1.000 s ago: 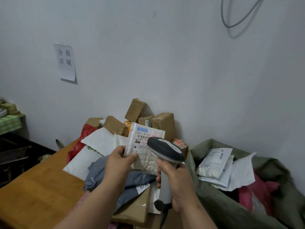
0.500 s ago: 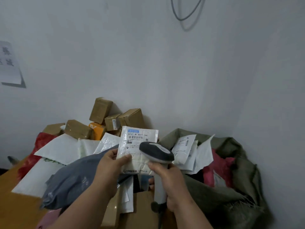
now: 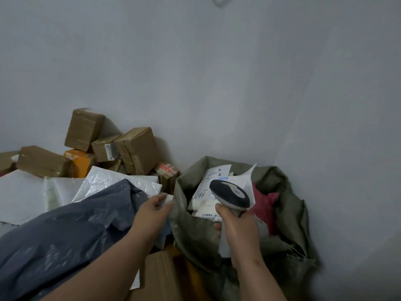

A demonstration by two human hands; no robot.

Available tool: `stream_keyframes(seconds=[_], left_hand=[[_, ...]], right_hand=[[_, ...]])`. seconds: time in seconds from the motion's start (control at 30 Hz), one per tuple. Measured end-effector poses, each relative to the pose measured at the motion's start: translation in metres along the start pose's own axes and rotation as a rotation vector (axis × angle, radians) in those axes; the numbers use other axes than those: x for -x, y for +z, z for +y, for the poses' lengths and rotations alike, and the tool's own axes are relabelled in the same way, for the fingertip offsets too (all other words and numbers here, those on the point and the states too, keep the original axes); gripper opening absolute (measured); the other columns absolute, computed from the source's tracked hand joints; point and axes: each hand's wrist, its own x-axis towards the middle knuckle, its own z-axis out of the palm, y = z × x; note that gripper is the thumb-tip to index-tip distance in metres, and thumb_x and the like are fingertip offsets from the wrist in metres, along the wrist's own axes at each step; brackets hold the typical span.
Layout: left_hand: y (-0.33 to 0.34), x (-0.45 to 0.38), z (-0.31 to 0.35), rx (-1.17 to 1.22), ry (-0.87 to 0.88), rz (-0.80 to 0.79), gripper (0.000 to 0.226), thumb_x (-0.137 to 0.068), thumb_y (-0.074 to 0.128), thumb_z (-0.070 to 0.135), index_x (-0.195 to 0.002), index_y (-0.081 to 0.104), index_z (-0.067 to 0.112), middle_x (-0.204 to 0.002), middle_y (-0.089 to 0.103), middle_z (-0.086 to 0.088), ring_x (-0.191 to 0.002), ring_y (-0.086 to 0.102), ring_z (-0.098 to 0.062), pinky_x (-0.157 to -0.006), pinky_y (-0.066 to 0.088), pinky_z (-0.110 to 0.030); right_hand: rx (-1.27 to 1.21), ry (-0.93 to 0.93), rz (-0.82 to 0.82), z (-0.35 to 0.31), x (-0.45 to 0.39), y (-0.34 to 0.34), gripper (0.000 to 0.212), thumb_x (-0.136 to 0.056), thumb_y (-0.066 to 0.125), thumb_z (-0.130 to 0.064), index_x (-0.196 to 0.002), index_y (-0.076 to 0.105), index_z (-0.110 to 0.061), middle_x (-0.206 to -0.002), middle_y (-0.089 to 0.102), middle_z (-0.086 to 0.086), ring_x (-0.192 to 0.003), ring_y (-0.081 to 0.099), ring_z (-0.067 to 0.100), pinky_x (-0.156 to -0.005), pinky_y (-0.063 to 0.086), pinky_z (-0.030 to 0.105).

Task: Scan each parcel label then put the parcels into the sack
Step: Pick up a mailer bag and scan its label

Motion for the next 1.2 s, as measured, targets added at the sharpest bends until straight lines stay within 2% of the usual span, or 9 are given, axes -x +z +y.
stream_keyframes(seconds=[0.1,0.2,0.33,0.5,0.6,0.67,0.87,1.03,1.2], left_hand=[[0.015,-0.033,0.000,-0.108,0.025,0.001,0.049,-0.098,0.059,0.034,-0.145,0.048,0.027,-0.146,0.051,-0.008,-0.123,0.051,-0.021,-0.095,0.050,-0.037],[0.030,-0.069,0.001,-0.227,0.025,0.006,0.049,-0.097,0.060,0.039,-0.144,0.052,0.028,-0.151,0.046,-0.009,-0.138,0.043,-0.028,-0.114,0.037,-0.048],[0.054,-0.110,0.003,-0.317,-0.091,-0.104,0.052,-0.098,0.055,0.046,-0.145,0.051,0.024,-0.155,0.038,-0.009,-0.145,0.033,-0.029,-0.119,0.029,-0.047],[0.065,-0.134,0.004,-0.125,-0.195,-0.020,0.040,-0.102,0.053,0.035,-0.134,0.061,0.012,-0.133,0.063,-0.012,-0.123,0.058,-0.027,-0.110,0.042,-0.042],[0.064,-0.135,0.018,0.177,-0.160,0.121,0.025,-0.100,0.056,0.030,-0.101,0.076,0.014,-0.095,0.077,-0.010,-0.086,0.073,-0.018,-0.077,0.058,-0.029],[0.063,-0.137,0.027,0.284,-0.111,0.143,0.025,-0.100,0.057,0.024,-0.090,0.077,0.014,-0.088,0.078,-0.007,-0.074,0.073,-0.012,-0.060,0.055,-0.019],[0.054,-0.136,0.028,0.367,-0.135,0.178,0.022,-0.100,0.057,0.022,-0.106,0.071,0.007,-0.093,0.077,-0.007,-0.080,0.072,-0.011,-0.062,0.055,-0.021],[0.042,-0.130,0.023,0.299,-0.138,0.119,0.031,-0.099,0.059,0.021,-0.129,0.066,0.015,-0.125,0.069,-0.002,-0.119,0.060,-0.019,-0.107,0.046,-0.039],[0.021,-0.108,0.034,0.219,-0.024,0.165,0.016,-0.098,0.062,0.022,-0.109,0.069,0.031,-0.098,0.067,0.018,-0.096,0.062,0.000,-0.063,0.047,-0.011]], right_hand=[[0.115,-0.064,0.007,0.000,-0.034,0.007,0.016,-0.081,0.075,-0.029,-0.082,0.069,-0.014,-0.070,0.073,0.007,-0.065,0.072,0.017,-0.052,0.052,0.025],[0.168,-0.096,-0.059,0.000,-0.070,0.021,0.012,-0.084,0.073,-0.026,-0.084,0.071,-0.014,-0.077,0.074,0.007,-0.074,0.072,0.021,-0.059,0.059,0.033],[0.224,-0.008,-0.222,0.005,-0.113,0.042,0.011,-0.090,0.069,-0.032,-0.096,0.069,-0.023,-0.087,0.074,-0.001,-0.079,0.071,0.012,-0.052,0.049,0.015],[0.224,0.092,-0.311,0.024,-0.150,0.069,0.014,-0.089,0.068,-0.044,-0.091,0.064,-0.030,-0.091,0.068,-0.007,-0.087,0.063,0.011,-0.079,0.053,0.032],[0.137,0.117,-0.256,0.032,-0.163,0.086,0.038,-0.087,0.069,-0.047,-0.120,0.065,-0.029,-0.112,0.068,-0.007,-0.105,0.062,0.016,-0.099,0.051,0.043],[0.109,0.125,-0.192,0.032,-0.169,0.097,0.048,-0.085,0.068,-0.049,-0.127,0.064,-0.027,-0.111,0.067,-0.006,-0.102,0.059,0.017,-0.095,0.048,0.037],[0.082,0.153,-0.156,0.032,-0.178,0.093,0.022,-0.090,0.066,-0.047,-0.108,0.061,-0.035,-0.097,0.063,-0.011,-0.083,0.053,0.005,-0.087,0.044,0.035],[0.160,0.238,-0.343,0.017,-0.169,0.085,0.019,-0.087,0.070,-0.041,-0.095,0.057,-0.030,-0.089,0.059,-0.009,-0.087,0.056,0.014,-0.091,0.047,0.039],[0.102,0.161,-0.299,0.009,-0.134,0.077,0.038,-0.087,0.071,-0.038,-0.119,0.062,-0.021,-0.109,0.065,0.000,-0.102,0.061,0.019,-0.092,0.052,0.040]])
